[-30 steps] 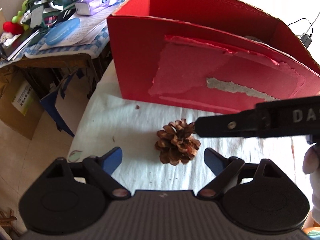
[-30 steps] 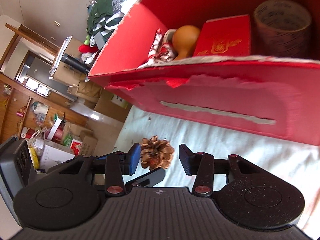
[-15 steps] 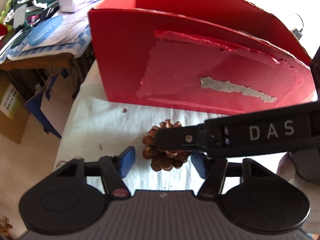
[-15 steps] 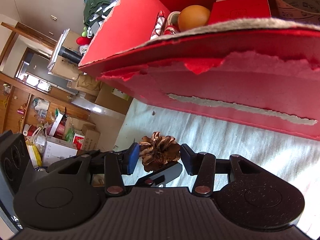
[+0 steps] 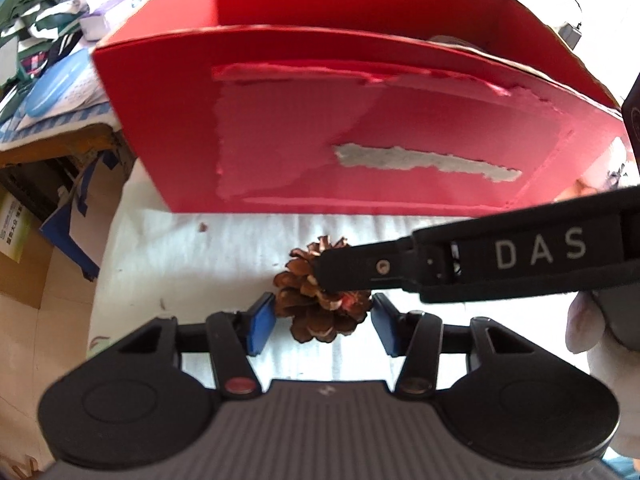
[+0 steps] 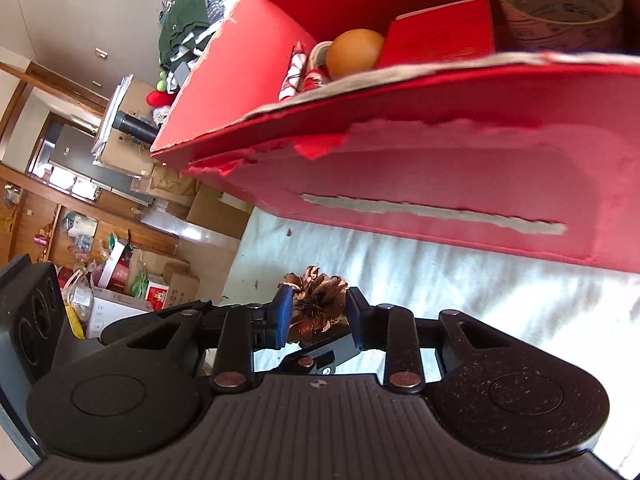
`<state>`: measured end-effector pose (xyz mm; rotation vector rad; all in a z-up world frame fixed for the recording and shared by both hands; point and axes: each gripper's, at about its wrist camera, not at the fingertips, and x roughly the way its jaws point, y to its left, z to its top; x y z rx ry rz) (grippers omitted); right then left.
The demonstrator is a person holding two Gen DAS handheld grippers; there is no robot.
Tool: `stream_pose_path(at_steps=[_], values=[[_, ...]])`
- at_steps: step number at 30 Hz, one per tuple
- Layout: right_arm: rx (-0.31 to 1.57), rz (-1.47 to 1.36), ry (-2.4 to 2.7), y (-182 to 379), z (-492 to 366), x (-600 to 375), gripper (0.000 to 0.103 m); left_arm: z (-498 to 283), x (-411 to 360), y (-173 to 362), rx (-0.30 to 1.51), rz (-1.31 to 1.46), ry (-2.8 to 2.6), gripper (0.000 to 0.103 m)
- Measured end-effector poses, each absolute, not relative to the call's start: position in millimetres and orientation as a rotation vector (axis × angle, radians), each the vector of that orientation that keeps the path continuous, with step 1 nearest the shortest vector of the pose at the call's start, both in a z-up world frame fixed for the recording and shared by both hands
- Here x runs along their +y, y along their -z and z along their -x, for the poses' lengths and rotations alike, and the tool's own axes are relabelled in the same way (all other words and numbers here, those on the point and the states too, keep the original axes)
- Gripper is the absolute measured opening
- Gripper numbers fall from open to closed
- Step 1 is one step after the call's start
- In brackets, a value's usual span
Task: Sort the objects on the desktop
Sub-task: 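Close the right gripper on the pine cone, then lift the pine cone with the right gripper and carry it over the box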
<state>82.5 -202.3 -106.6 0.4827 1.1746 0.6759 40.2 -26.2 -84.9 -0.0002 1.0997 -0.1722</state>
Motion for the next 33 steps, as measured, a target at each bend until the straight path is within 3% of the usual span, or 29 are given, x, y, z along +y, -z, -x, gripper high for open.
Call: stream_pose_path(at_steps=[23, 33], values=[[1.076, -0.59, -0.429, 89, -25, -336, 0.031, -23, -178, 68, 1.082, -0.149, 0.457, 0.052], [0.921, -0.576, -0.37, 49, -15, -373, 0.032, -30, -220, 28, 0.936, -0.231, 0.537, 0.051]])
